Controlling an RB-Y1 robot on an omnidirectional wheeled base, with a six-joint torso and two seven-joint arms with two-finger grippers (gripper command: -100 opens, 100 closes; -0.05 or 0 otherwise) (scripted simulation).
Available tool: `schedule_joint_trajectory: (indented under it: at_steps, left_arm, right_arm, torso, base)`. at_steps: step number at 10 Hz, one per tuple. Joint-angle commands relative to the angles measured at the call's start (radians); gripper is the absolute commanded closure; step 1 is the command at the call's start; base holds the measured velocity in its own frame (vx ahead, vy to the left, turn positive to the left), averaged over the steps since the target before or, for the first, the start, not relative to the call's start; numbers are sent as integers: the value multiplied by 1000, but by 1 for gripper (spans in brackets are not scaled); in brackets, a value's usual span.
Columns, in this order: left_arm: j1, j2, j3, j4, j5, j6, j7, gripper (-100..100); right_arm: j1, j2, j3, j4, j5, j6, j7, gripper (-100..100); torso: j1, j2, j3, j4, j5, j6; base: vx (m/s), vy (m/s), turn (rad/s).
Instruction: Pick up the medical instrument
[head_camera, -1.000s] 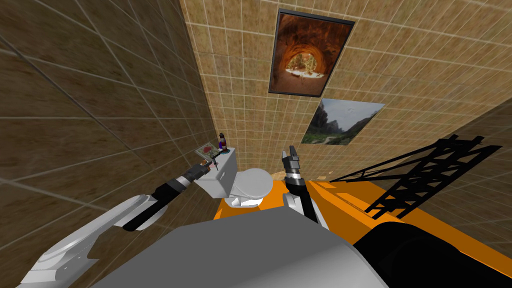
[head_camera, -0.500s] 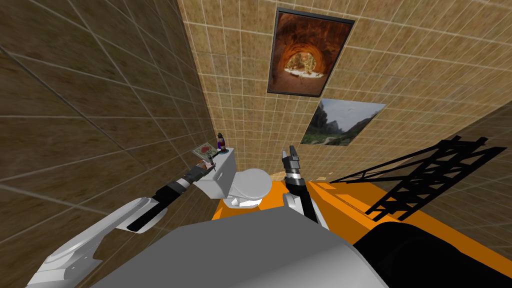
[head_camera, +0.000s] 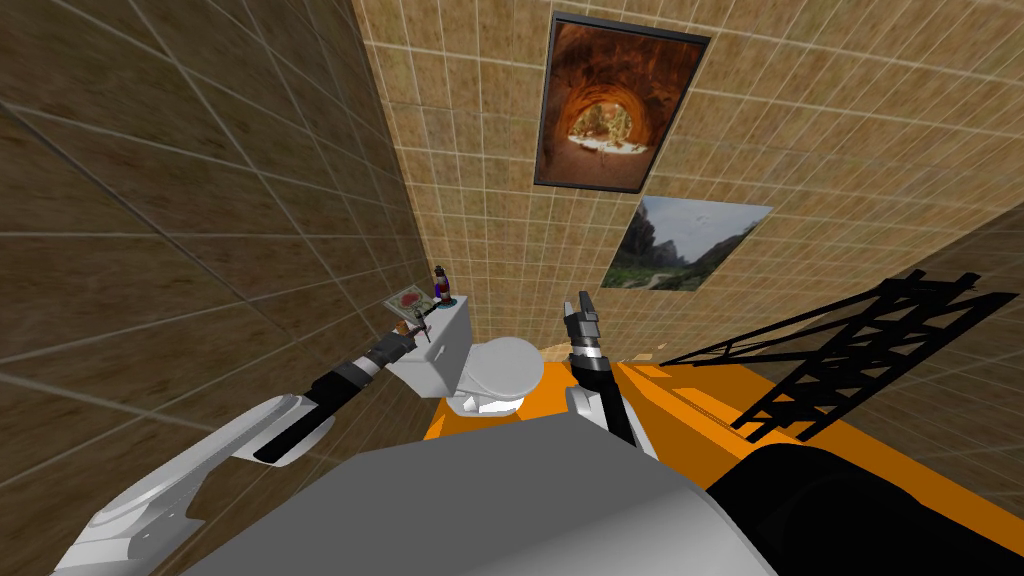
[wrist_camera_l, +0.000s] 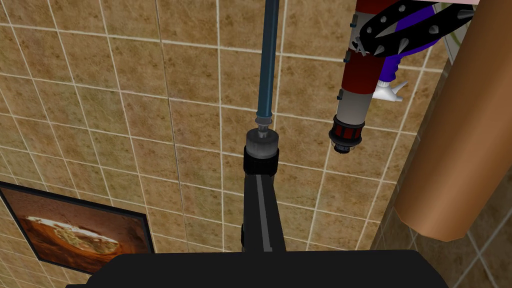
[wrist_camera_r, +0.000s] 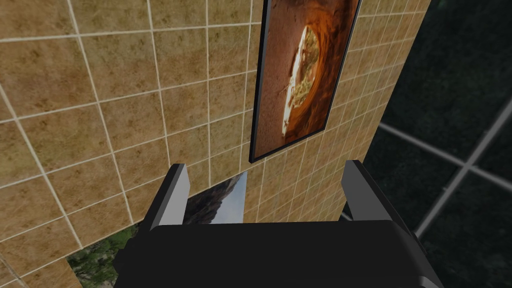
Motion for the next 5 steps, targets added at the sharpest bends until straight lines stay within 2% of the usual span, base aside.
schedule_joint_trajectory:
  at_steps: [1, 2, 3, 4, 5]
  left_arm:
    - [0, 0, 0, 0, 0, 0, 0, 100]
    - [0, 0, 0, 0, 0, 0, 0, 100]
    - [0, 0, 0, 0, 0, 0, 0, 0]
    - [5, 21, 3, -28, 4, -4, 15, -100]
    - [8, 34, 4, -47, 8, -6, 26, -100]
  right_arm:
    - [0, 0, 0, 0, 0, 0, 0, 0]
    - [0, 0, 0, 0, 0, 0, 0, 0]
    - [0, 0, 0, 0, 0, 0, 0, 0]
    - [0, 0, 0, 0, 0, 0, 0, 0]
    - [0, 0, 0, 0, 0, 0, 0, 0]
  torso:
    - [0, 0, 0, 0, 0, 0]
    - [0, 0, 0, 0, 0, 0]
    - [0, 0, 0, 0, 0, 0]
    - [0, 0, 0, 0, 0, 0]
    - [2, 0, 0, 0, 0, 0]
  base:
    - [0, 0, 0]
    - [0, 0, 0]
    - [0, 0, 0]
    - [-3, 32, 4]
    - [7, 67, 1]
